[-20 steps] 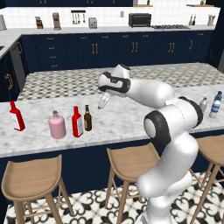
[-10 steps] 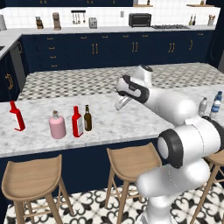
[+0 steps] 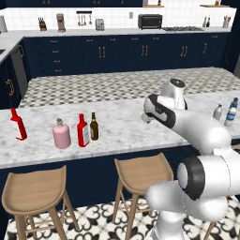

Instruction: Move the plastic bottles in the middle to the plastics group, and the glass bottles in the middle to the glass group.

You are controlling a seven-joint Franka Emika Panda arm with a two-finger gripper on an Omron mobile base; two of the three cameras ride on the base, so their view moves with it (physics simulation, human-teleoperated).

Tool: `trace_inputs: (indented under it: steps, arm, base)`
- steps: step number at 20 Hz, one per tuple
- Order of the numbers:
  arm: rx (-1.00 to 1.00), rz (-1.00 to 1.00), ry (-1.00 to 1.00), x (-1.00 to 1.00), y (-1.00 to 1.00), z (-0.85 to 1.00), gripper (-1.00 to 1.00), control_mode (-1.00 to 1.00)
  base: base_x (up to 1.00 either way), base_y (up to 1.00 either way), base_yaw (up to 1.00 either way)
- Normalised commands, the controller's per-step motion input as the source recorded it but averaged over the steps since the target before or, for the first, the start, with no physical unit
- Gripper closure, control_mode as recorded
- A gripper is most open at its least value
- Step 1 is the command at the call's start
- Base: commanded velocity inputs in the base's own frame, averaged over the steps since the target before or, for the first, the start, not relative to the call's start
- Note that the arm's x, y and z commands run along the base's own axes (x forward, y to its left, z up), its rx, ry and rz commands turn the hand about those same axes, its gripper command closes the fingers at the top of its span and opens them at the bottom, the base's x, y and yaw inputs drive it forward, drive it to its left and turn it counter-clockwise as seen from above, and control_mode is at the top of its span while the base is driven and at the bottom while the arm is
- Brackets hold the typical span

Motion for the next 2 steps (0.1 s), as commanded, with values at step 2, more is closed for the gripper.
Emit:
trace_inputs:
  steps: [2]
  arm:
    - [0.06, -0.34, 0.0, -0.43, -0.56, 0.0, -1.0, -1.0]
  base:
    - [0.0, 0.0, 0.0]
